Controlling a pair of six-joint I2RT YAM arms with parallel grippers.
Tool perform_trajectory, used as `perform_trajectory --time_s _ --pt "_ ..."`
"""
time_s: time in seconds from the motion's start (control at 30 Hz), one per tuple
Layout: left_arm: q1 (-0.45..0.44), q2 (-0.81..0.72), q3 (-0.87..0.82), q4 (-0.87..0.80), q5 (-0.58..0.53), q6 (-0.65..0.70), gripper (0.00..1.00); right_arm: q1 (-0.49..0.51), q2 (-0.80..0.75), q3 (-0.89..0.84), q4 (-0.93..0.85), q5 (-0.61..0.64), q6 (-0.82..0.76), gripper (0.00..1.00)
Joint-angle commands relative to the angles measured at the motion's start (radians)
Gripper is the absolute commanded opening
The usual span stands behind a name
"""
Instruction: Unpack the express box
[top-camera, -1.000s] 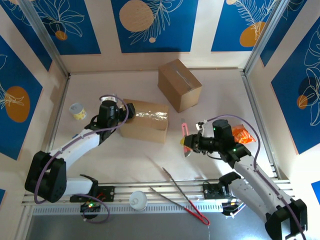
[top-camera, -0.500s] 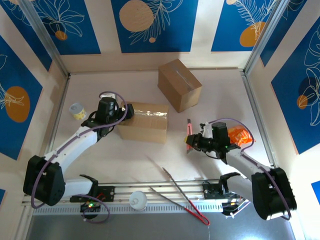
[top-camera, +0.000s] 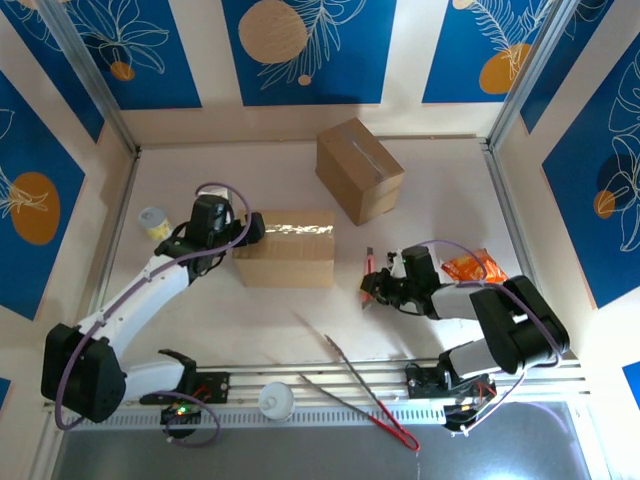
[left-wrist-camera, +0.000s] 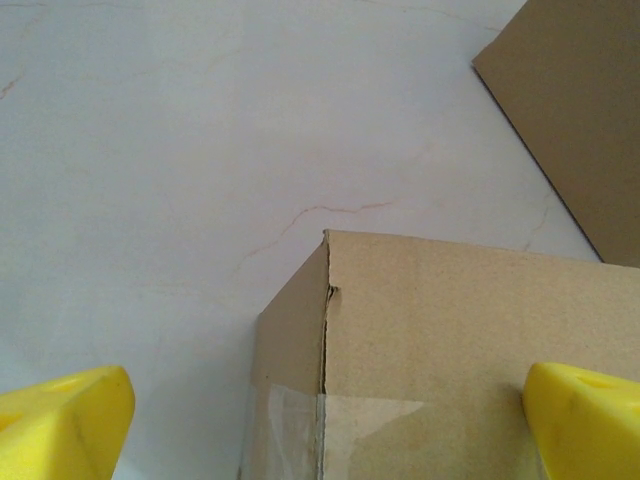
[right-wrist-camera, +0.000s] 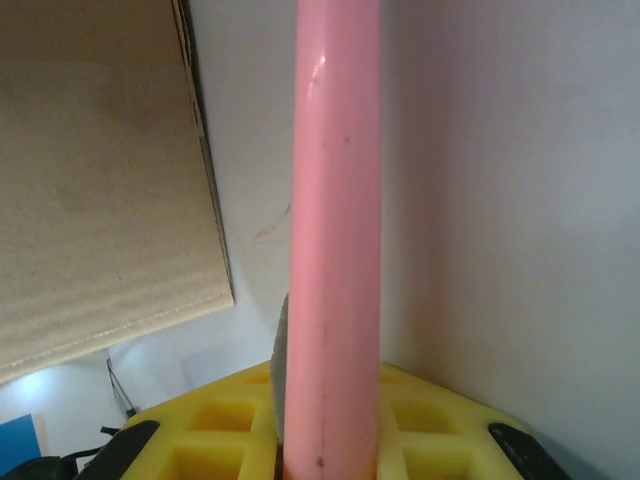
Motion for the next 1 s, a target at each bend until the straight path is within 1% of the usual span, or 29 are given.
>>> perform_trajectory --time_s 0.0,0.13,0.3,0.5,0.67,0.77,0.83,0.97 --pt "-0.004 -0.029 0.04 -0.067 0.02 0.039 1.0 0.025 0.023 0.021 0.005 0.073 0.046 0.0" --pt "-0.003 -0.044 0.047 -0.084 0.009 0.052 1.0 0.036 0.005 0.04 -0.132 0.134 0.076 0.0" --pt "-0.003 -0.051 0.038 -0.084 -0.001 0.057 1.0 0.039 0.029 0.041 -0.202 0.168 0.128 0.0" --pt "-0.003 -0.056 0.023 -0.084 -0.006 0.056 1.0 0.044 0.105 0.022 -0.161 0.161 0.187 0.18" --pt "-0.003 -0.072 0.009 -0.086 -0.014 0.056 1.0 0.044 0.103 -0.009 -0.153 0.181 0.234 0.32" --pt "-0.003 -0.081 0.003 -0.089 -0.019 0.055 1.0 0.045 0.066 -0.022 -0.191 0.204 0.255 0.38" --pt "-0.003 -0.087 -0.001 -0.093 -0.023 0.057 1.0 0.045 0.027 -0.026 -0.24 0.224 0.264 0.4" --pt "-0.003 -0.098 -0.008 -0.097 -0.026 0.054 1.0 0.045 -0.099 -0.028 -0.408 0.285 0.29 0.42"
